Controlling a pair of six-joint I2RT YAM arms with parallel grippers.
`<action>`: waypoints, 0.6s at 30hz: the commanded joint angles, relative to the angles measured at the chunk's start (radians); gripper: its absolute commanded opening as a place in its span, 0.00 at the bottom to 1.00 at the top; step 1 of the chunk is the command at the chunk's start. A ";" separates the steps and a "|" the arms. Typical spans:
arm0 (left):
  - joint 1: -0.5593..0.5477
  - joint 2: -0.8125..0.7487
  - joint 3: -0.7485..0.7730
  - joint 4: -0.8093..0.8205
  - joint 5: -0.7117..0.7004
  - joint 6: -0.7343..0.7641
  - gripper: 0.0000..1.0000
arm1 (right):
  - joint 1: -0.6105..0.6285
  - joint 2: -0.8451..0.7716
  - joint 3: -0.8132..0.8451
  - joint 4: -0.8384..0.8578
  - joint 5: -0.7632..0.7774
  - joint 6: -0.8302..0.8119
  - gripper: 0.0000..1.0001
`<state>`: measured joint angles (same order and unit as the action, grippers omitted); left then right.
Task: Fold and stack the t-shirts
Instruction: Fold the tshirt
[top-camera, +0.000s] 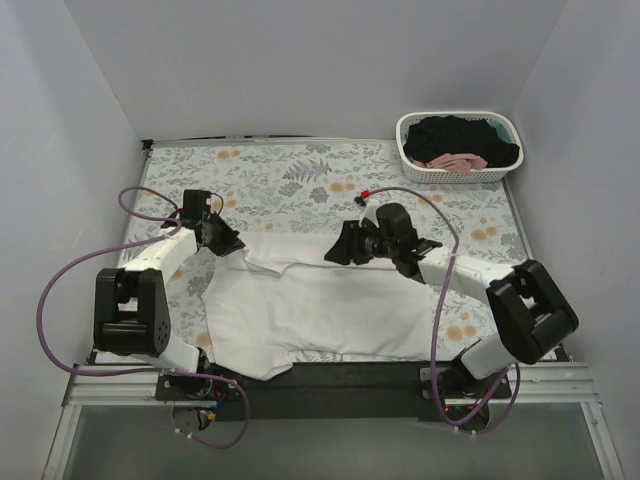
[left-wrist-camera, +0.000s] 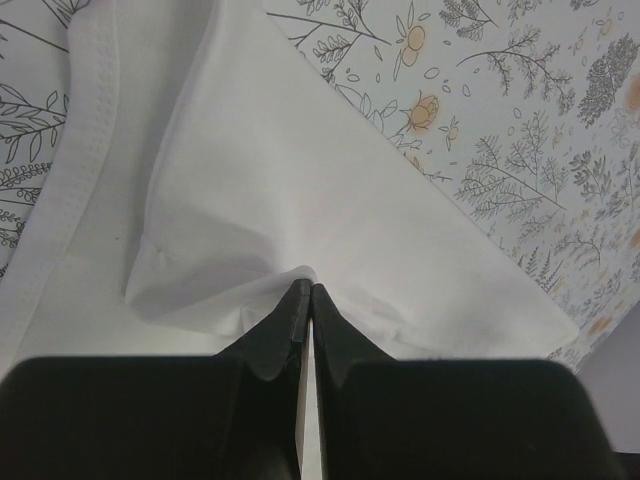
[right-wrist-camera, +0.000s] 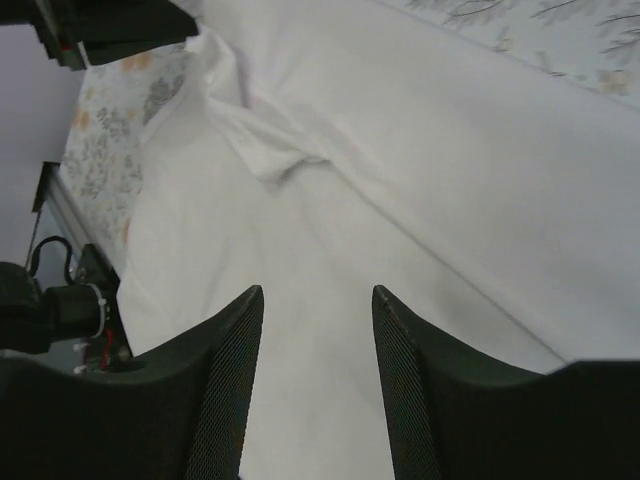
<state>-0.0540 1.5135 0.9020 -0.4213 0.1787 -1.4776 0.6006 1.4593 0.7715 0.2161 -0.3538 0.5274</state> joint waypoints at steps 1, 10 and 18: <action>0.003 -0.024 0.018 0.039 -0.013 0.019 0.00 | 0.088 0.096 0.022 0.288 -0.080 0.175 0.55; 0.003 -0.015 -0.018 0.076 -0.021 0.053 0.00 | 0.223 0.331 0.054 0.555 0.013 0.373 0.56; 0.003 -0.027 -0.072 0.150 -0.004 0.079 0.00 | 0.266 0.458 0.104 0.624 0.131 0.514 0.55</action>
<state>-0.0540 1.5146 0.8440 -0.3191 0.1726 -1.4235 0.8570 1.8828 0.8307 0.7441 -0.2913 0.9588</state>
